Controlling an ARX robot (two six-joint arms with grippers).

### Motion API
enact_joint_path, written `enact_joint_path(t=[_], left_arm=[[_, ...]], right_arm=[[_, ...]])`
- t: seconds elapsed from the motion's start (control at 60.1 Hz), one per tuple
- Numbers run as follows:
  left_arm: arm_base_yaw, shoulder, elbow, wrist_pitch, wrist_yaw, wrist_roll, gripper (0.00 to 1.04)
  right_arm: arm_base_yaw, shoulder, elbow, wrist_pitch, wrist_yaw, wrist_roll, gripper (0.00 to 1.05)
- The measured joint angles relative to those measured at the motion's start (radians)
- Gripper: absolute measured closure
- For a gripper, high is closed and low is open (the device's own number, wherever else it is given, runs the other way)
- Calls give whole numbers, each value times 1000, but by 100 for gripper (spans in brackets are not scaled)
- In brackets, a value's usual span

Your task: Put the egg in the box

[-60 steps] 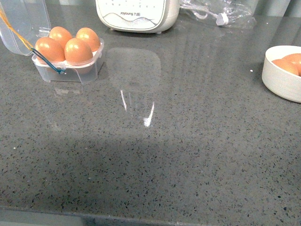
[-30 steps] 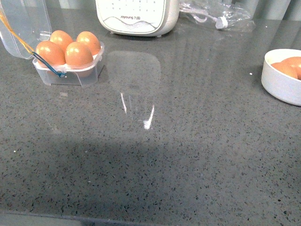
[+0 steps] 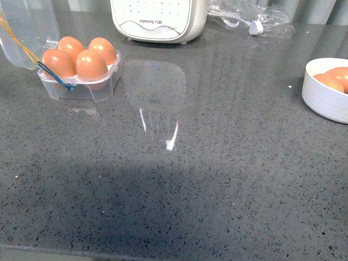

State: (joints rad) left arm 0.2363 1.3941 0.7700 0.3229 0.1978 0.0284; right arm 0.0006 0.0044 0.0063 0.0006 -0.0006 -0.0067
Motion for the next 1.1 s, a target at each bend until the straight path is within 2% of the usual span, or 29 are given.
enact_joint_path(t=[0.266, 0.549, 0.849, 1.099], left_arm=[[-17, 203, 147, -11, -24, 21, 7], [-68, 219, 165, -8, -35, 35, 7], [-190, 188, 155, -8, -55, 34, 7], [-338, 95, 119, -43, -45, 51, 7]], right_arm=[[0, 0, 0, 0, 0, 0, 7], [0, 0, 0, 0, 0, 0, 7], [0, 0, 0, 0, 0, 0, 7], [0, 0, 0, 0, 0, 0, 7]])
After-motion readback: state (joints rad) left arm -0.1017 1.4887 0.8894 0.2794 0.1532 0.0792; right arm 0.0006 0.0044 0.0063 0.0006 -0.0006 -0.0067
